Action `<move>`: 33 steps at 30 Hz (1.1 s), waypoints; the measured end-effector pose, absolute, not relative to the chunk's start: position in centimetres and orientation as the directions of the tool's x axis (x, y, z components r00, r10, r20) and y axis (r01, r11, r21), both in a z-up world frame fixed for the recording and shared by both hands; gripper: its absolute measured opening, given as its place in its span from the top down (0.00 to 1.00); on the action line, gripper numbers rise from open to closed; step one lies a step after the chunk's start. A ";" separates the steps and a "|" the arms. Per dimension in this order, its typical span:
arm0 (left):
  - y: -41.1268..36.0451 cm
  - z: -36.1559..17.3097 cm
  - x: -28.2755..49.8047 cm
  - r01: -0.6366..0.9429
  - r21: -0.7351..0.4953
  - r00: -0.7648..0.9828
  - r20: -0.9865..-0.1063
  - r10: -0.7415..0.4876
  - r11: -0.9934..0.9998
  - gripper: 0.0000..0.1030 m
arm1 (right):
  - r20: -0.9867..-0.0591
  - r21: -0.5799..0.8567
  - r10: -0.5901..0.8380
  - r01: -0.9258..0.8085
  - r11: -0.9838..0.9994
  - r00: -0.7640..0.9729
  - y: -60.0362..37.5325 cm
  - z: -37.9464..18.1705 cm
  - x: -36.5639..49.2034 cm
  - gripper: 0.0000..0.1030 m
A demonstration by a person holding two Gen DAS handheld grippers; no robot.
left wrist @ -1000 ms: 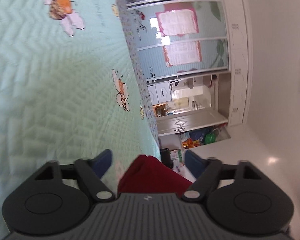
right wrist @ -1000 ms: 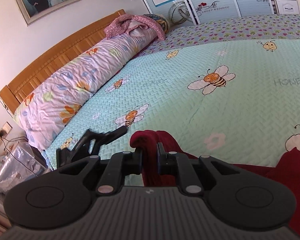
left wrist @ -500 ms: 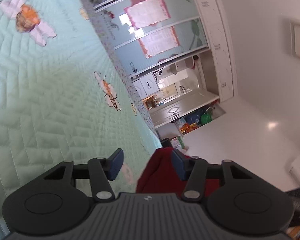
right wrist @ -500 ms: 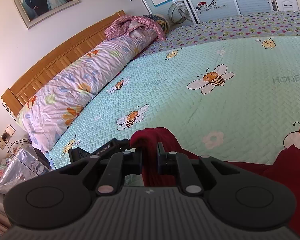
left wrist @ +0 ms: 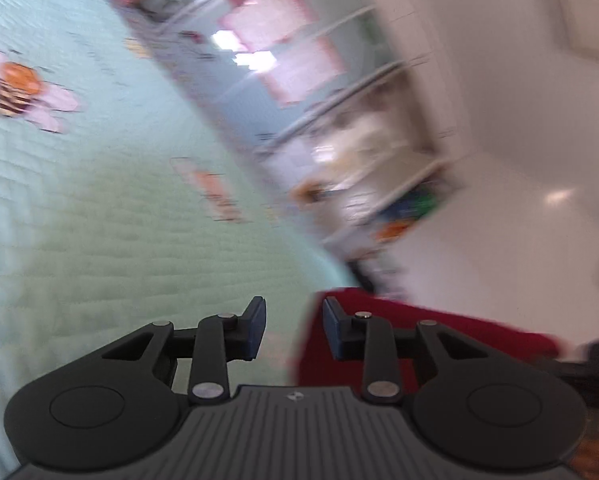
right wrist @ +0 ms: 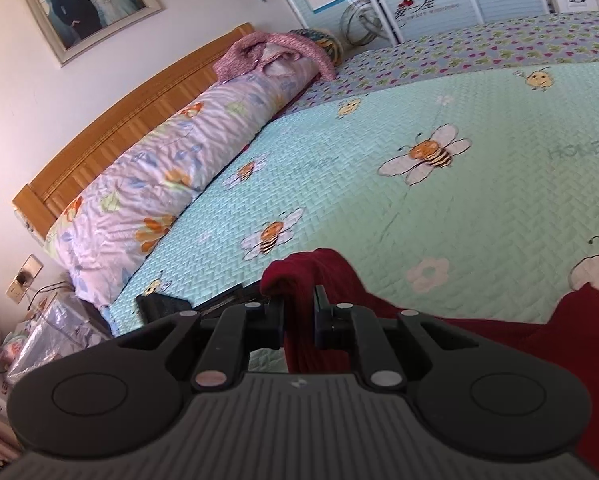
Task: Fold clothes
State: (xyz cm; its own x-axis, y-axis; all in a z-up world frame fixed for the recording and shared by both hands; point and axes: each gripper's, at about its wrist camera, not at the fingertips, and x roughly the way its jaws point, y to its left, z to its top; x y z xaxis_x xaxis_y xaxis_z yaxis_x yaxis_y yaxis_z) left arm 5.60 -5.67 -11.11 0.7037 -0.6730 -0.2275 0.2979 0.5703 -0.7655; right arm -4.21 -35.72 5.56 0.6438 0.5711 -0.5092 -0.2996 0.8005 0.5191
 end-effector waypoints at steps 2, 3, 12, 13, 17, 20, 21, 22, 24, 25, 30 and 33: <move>-5.6 -11.3 5.9 0.227 -0.750 0.725 -0.296 -0.622 0.621 0.68 | -0.509 0.533 0.599 -0.320 0.783 0.618 -34.9 5.1 -4.3 0.86; -5.1 -11.4 5.9 0.209 -0.765 0.732 -0.290 -0.616 0.609 0.68 | -0.513 0.535 0.609 -0.329 0.778 0.606 -34.4 4.8 -4.3 0.86; 1.6 -9.3 0.0 0.096 -0.836 0.828 -0.233 -0.509 0.540 0.51 | -0.629 0.351 0.609 -0.522 0.777 0.483 -25.2 -0.3 -5.0 0.79; 1.9 -9.1 -0.6 0.093 -0.835 0.827 -0.238 -0.509 0.542 0.50 | -0.665 0.309 0.599 -0.565 0.765 0.446 -23.5 -1.7 -5.2 0.72; 2.4 -8.7 -3.2 0.108 -0.841 0.806 -0.238 -0.543 0.530 0.47 | -0.729 0.206 0.562 -0.657 0.725 0.392 -20.5 -4.3 -7.2 0.67; 1.1 -8.7 -5.5 0.130 -0.826 0.772 -0.263 -0.579 0.548 0.46 | -0.697 0.240 0.588 -0.639 0.731 0.411 -22.2 -3.2 -7.8 0.66; 0.3 -8.7 -6.2 0.139 -0.817 0.759 -0.275 -0.591 0.559 0.46 | -0.684 0.244 0.581 -0.612 0.752 0.442 -23.3 -2.6 -7.5 0.66; -0.5 -8.7 -6.8 0.154 -0.808 0.744 -0.284 -0.605 0.569 0.46 | -0.676 0.250 0.573 -0.587 0.770 0.464 -24.2 -2.1 -6.6 0.66; -2.3 -8.7 -8.2 0.189 -0.785 0.712 -0.305 -0.632 0.591 0.46 | -0.661 0.265 0.557 -0.538 0.800 0.503 -25.8 -1.3 -4.6 0.66; -3.3 -8.6 -8.6 0.214 -0.768 0.696 -0.313 -0.646 0.603 0.46 | -0.654 0.273 0.548 -0.513 0.814 0.522 -26.6 -0.9 -3.6 0.66; -5.3 -10.4 -7.9 0.187 -0.704 0.674 -0.416 -0.611 0.686 0.46 | -0.626 0.420 0.683 -0.575 0.702 0.376 -25.0 -1.6 2.1 0.67; -4.5 -12.4 -7.7 0.150 -0.732 0.677 -0.414 -0.609 0.665 0.54 | -0.634 0.522 0.741 -0.584 0.622 0.222 -23.7 -5.1 6.0 0.74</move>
State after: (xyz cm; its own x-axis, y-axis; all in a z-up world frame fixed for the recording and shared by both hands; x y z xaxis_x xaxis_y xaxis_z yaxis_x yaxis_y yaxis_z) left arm -7.68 -4.52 -12.37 0.6765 -0.6089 -0.4142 0.1503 0.6648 -0.7317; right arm 6.02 -23.70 -5.08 0.2223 0.7407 -0.6340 -0.5838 0.6220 0.5219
